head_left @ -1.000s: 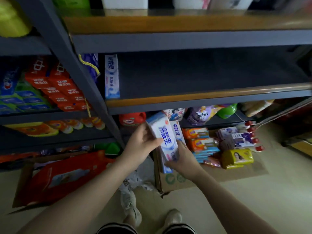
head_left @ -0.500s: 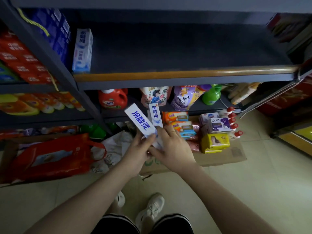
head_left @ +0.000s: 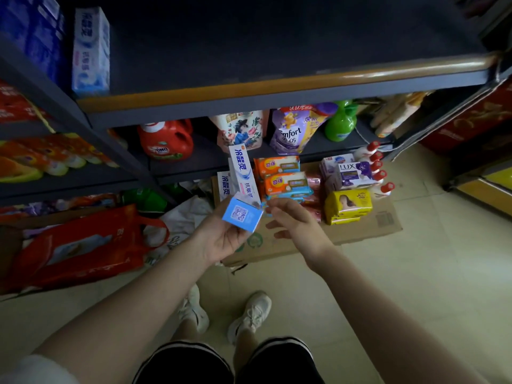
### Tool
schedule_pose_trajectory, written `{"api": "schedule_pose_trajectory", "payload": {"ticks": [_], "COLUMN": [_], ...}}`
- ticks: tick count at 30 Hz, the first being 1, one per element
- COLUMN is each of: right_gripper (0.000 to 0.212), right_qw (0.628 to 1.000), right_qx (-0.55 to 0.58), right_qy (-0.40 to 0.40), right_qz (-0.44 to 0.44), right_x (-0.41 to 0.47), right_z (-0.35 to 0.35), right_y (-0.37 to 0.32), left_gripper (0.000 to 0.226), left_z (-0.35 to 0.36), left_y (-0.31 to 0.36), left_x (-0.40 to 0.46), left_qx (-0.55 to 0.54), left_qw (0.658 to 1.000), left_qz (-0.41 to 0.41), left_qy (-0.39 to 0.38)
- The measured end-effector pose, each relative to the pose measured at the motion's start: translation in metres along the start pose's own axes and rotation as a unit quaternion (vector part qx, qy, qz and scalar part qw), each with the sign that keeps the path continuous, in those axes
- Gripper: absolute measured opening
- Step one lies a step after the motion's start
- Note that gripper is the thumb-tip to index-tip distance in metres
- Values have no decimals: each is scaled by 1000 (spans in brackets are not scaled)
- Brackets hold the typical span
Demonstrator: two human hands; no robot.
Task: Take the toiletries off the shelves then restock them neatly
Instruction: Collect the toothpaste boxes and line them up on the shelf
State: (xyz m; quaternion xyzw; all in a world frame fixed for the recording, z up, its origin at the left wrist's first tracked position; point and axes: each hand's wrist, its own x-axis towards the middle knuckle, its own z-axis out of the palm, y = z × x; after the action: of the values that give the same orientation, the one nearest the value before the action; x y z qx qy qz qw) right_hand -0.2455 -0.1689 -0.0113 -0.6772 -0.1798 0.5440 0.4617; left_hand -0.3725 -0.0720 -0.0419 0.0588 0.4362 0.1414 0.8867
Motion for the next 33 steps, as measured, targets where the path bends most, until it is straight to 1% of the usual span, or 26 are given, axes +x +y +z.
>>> {"api": "schedule_pose_trajectory", "payload": {"ticks": [1,3,4,5,6,7,9,10,12,13,14,15,17,18,19,20,22,25,26,27,28,29,30,31,32,33], "right_gripper": [12,12,14,17,19,20,20,18,21,28,35,38,24,17,13,12,13,13,15,17,19,22,29,37,40,35], "right_qw": [1000,1000,1000,1000,1000,999,999,998,993,990,990,993,997,993,985,974,940,910,910,922,933,939,953,975,979,972], "right_qx": [6,6,5,9,16,17,-9,-25,-43,-41,-26,-5,63,98,131,165,239,264,257,224,188,181,212,137,110,150], "right_qy": [-2,1,7,12,13,9,-21,-43,-106,-134,-140,-117,-21,25,60,89,141,183,187,196,221,224,138,131,141,145], "right_qz": [2,8,13,18,23,29,42,48,41,27,20,27,50,69,99,130,197,261,265,247,212,186,167,119,96,112], "right_x": [1,2,4,6,7,9,13,15,17,19,21,22,27,31,35,40,51,74,82,91,101,111,121,125,132,136], "right_z": [1,3,5,5,6,7,12,16,27,33,40,46,51,50,48,45,37,25,21,18,17,16,9,4,0,6], "right_y": [1,2,4,6,7,9,16,21,37,49,60,69,87,96,107,123,152,185,194,201,209,221,233,245,244,234], "left_gripper": [38,34,35,33,28,22,8,13,39,46,46,44,49,56,61,62,55,44,42,41,41,43,44,44,43,43], "left_z": [4,0,-2,-6,-12,-17,-31,-37,-51,-56,-60,-64,-67,-70,-73,-74,-78,-89,-95,-101,-107,-112,-117,-120,-122,-123], "left_y": [0,3,5,6,6,4,1,0,-1,-2,-4,-8,-14,-16,-18,-19,-21,-11,-5,1,6,12,17,22,26,30], "left_x": [0,2,-1,-4,-5,-7,-7,-6,0,3,5,8,13,20,28,36,48,62,66,70,72,74,74,74,72,71], "left_qx": [7,7,21,61,138,240,400,453,532,576,629,695,816,851,867,869,859,836,828,822,819,814,809,805,803,802], "left_qw": [1000,998,998,996,989,969,909,880,828,795,748,681,519,459,431,431,448,486,497,503,507,513,521,530,535,537], "left_qz": [-4,-25,-36,-43,-42,-22,52,82,113,130,156,188,240,248,247,243,239,247,253,259,264,270,270,266,263,260], "left_qy": [22,49,44,39,41,56,102,119,137,142,142,134,93,63,30,-7,-57,-65,-62,-56,-51,-45,-36,-26,-18,-10]}}
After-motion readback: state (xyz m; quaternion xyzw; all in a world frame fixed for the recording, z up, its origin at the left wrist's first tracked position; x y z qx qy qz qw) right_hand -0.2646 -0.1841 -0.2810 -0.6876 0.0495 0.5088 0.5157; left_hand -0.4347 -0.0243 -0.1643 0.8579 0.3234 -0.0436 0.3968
